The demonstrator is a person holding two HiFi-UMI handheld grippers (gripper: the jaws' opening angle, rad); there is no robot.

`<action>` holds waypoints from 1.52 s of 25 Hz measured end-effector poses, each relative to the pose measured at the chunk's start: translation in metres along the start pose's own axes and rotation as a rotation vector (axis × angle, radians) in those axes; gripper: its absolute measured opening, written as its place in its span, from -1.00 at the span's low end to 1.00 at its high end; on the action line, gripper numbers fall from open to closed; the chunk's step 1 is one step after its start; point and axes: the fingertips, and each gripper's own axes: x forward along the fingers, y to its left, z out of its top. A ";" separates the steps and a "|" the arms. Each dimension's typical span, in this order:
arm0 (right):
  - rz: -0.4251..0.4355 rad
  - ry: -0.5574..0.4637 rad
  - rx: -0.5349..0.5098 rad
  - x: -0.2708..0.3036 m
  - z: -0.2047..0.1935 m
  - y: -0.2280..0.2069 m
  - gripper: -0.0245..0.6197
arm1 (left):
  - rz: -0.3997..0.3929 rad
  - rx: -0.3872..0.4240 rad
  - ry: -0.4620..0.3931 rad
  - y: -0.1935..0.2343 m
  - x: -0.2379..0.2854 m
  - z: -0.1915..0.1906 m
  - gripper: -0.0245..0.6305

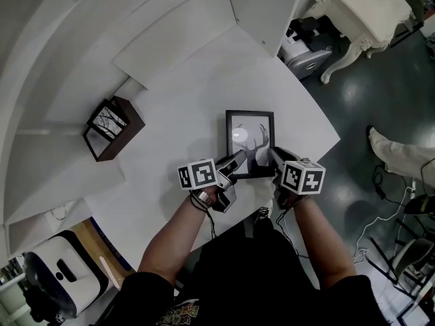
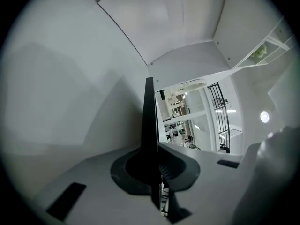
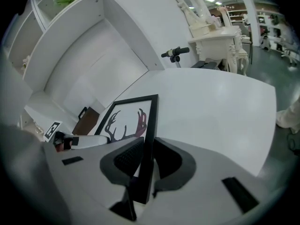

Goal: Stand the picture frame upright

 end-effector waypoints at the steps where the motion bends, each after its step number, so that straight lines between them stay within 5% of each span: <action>1: 0.000 0.000 -0.003 0.000 0.000 0.000 -0.72 | -0.006 0.003 -0.002 -0.001 0.000 0.000 -0.85; 15: 0.121 -0.015 0.031 -0.007 0.003 0.004 -0.59 | -0.102 -0.011 -0.077 -0.016 -0.006 0.008 -0.88; 27: 0.369 -0.029 -0.039 -0.033 0.024 0.047 -0.52 | -0.247 0.060 -0.142 -0.055 -0.033 0.012 -0.88; 31: 0.460 -0.015 -0.054 -0.044 0.029 0.063 -0.52 | -0.265 0.021 -0.168 -0.059 -0.048 0.007 -0.88; 38: 0.648 0.019 -0.058 -0.068 0.030 0.092 -0.55 | -0.337 0.154 -0.213 -0.086 -0.074 0.003 -0.88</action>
